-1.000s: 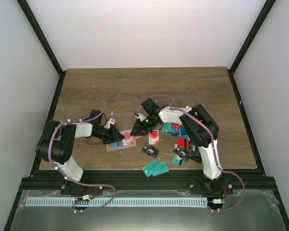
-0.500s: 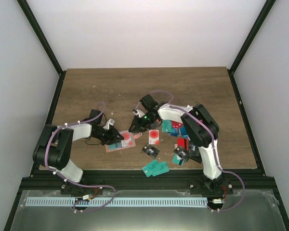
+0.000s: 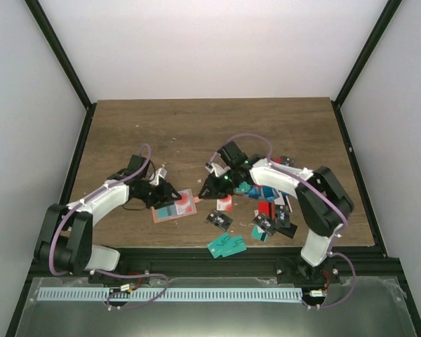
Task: Put the credit cards into the card holder
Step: Insert the credit card into the card holder.
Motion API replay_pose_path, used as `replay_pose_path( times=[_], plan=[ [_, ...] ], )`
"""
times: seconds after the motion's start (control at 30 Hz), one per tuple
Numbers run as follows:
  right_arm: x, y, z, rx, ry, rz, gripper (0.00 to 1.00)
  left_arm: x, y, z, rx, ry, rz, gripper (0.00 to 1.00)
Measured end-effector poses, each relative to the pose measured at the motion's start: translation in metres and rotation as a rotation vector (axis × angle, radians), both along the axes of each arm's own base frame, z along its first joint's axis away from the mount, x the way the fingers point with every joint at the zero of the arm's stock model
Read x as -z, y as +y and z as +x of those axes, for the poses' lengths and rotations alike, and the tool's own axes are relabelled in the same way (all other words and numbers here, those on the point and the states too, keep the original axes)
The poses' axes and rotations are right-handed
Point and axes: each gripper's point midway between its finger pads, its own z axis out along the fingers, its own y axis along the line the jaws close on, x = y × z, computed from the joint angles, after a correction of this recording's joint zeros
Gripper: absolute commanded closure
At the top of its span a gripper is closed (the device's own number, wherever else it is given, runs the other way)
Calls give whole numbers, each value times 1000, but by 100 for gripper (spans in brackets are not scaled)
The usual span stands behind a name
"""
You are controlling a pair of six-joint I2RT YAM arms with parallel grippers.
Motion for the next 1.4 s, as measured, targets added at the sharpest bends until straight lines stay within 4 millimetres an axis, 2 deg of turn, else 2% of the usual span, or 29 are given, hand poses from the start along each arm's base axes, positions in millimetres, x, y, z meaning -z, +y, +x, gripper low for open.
replay_pose_path(
  times=[0.1, 0.33, 0.57, 0.8, 0.9, 1.0, 1.13, 1.23, 1.4],
  plan=[
    [2, -20, -25, 8, 21, -13, 74, -9, -7, -5, 35, -32, 9, 58],
    [21, -67, -86, 23, 81, -68, 73, -17, -35, -34, 176, -84, 28, 59],
    [28, -95, -123, 36, 105, -86, 72, -23, -54, -54, 261, -134, 47, 61],
    [47, -120, -159, 46, 165, -126, 71, -23, -71, -73, 334, -156, 62, 61],
    [50, -122, -162, 57, 181, -130, 71, -19, -77, -84, 376, -157, 81, 61],
    [49, -120, -160, 64, 177, -120, 70, -15, -74, -84, 359, -159, 128, 60],
    [45, -113, -153, 73, 163, -89, 63, -9, -50, -67, 244, -169, 293, 59],
    [37, -101, -141, 84, 145, -54, 60, -13, -30, -55, 149, -187, 370, 59],
    [12, -64, -105, 85, 90, 34, 58, -16, -1, -33, 32, -187, 447, 72]
  ],
)
